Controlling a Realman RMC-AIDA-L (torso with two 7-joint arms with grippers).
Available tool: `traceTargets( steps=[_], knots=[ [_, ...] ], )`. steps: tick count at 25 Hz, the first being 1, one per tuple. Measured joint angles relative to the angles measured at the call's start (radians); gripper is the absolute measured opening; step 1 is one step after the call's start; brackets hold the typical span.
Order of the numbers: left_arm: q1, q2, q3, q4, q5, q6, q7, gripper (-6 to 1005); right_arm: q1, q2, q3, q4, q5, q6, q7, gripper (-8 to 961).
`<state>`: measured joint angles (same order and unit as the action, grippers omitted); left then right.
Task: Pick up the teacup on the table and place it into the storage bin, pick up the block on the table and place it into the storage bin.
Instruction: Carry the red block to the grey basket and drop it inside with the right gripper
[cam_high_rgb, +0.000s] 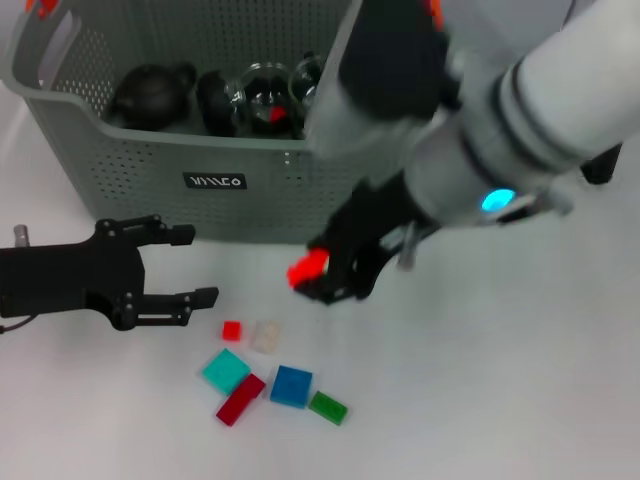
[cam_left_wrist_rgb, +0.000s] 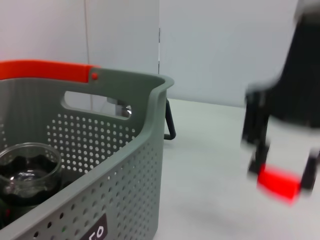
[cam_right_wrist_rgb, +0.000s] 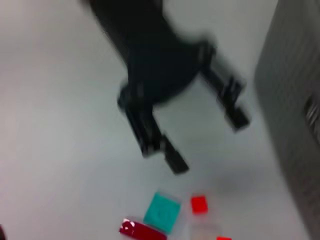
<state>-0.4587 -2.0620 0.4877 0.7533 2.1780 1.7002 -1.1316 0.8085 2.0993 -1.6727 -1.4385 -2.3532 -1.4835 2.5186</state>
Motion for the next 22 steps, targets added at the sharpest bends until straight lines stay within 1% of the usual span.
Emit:
traceTargets(
  steps=[2,5,7,9,11,14,19,22],
  knots=[
    [0.0,0.0,-0.003,0.0,0.001,0.0,0.0,830,0.007,0.0,0.067,-0.115,-0.003,-0.077,0.025,436],
    [0.001,0.001,-0.007,0.0,0.001,0.002,0.004,830,0.067,0.001,0.179,-0.233,-0.025,-0.166,0.053,436],
    [0.001,0.002,-0.009,0.0,0.003,0.003,0.005,830,0.118,0.002,0.248,-0.253,-0.058,-0.184,0.051,436],
    [0.001,0.002,-0.009,0.0,0.003,0.004,0.005,830,0.161,0.004,0.302,-0.249,-0.112,-0.157,0.032,436],
    [0.002,0.001,-0.009,-0.001,0.003,0.005,0.005,830,0.188,0.005,0.325,-0.232,-0.161,-0.099,0.013,436],
    [0.002,0.001,-0.01,-0.002,0.001,0.006,0.005,830,0.204,0.004,0.328,-0.181,-0.229,0.019,0.0,437],
    [-0.001,0.0,-0.011,-0.003,-0.003,0.006,0.006,830,0.228,0.001,0.314,-0.002,-0.333,0.253,-0.012,437],
    [-0.005,0.0,-0.011,-0.004,-0.003,0.006,0.006,830,0.26,-0.001,0.317,0.121,-0.361,0.347,-0.024,437]
  ],
)
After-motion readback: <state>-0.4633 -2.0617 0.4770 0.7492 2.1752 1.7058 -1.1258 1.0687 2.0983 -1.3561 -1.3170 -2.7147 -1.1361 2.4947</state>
